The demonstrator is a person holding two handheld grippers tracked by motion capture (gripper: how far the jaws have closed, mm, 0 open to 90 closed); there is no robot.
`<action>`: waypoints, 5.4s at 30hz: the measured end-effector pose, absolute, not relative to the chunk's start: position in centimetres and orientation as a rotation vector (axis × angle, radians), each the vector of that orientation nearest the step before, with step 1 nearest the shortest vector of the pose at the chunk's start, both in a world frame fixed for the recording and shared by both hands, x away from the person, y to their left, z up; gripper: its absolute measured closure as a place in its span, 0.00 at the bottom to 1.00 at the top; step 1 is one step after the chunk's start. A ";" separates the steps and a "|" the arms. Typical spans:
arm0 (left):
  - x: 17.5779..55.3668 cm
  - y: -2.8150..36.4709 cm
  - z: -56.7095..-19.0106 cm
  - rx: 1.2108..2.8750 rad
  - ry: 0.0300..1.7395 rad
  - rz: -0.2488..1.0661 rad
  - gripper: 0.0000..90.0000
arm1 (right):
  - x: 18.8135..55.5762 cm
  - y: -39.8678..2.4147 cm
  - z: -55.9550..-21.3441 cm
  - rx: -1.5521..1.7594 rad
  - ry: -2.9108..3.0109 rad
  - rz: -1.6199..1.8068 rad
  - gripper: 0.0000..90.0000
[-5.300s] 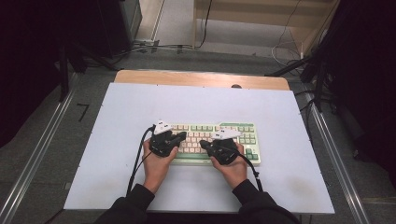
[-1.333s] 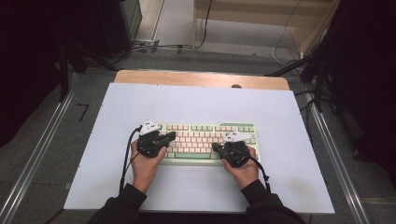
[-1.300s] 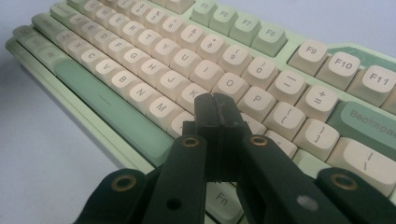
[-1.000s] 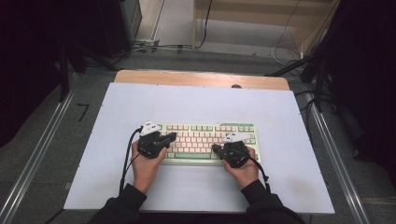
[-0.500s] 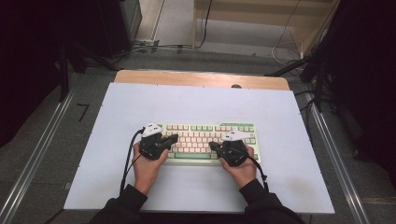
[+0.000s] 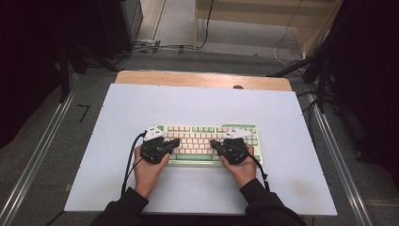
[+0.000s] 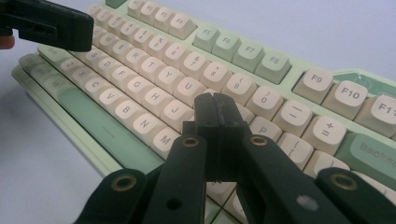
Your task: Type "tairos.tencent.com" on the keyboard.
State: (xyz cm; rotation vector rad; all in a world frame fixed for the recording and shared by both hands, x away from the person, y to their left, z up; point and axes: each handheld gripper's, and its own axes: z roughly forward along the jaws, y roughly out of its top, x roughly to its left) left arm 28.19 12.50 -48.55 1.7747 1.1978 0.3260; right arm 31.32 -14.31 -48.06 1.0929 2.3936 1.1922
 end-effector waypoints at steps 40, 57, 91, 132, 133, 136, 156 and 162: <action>27.7 11.2 -49.7 1.846 1.177 0.287 1.00 | 31.9 -14.0 -48.0 1.108 2.383 1.192 0.98; 27.7 11.4 -49.2 1.822 1.168 0.302 1.00 | 31.9 -14.2 -47.8 1.108 2.351 1.205 0.98; 28.2 12.7 -48.7 1.768 1.201 0.343 1.00 | 32.8 -14.0 -48.3 1.134 2.344 1.183 0.98; 28.3 12.9 -48.8 1.764 1.204 0.333 1.00 | 32.5 -13.7 -47.8 1.111 2.355 1.192 0.98; 28.3 12.9 -48.8 1.764 1.205 0.333 1.00 | 32.5 -13.7 -47.8 1.109 2.356 1.189 0.98; 28.3 13.0 -48.8 1.761 1.205 0.335 1.00 | 32.4 -13.8 -47.7 1.100 2.359 1.191 0.98; 28.2 13.0 -48.8 1.760 1.208 0.338 1.00 | 31.4 -13.7 -47.5 1.060 2.385 1.208 0.98; 28.2 13.0 -48.8 1.760 1.208 0.338 1.00 | 31.0 -13.5 -47.6 1.048 2.399 1.209 0.98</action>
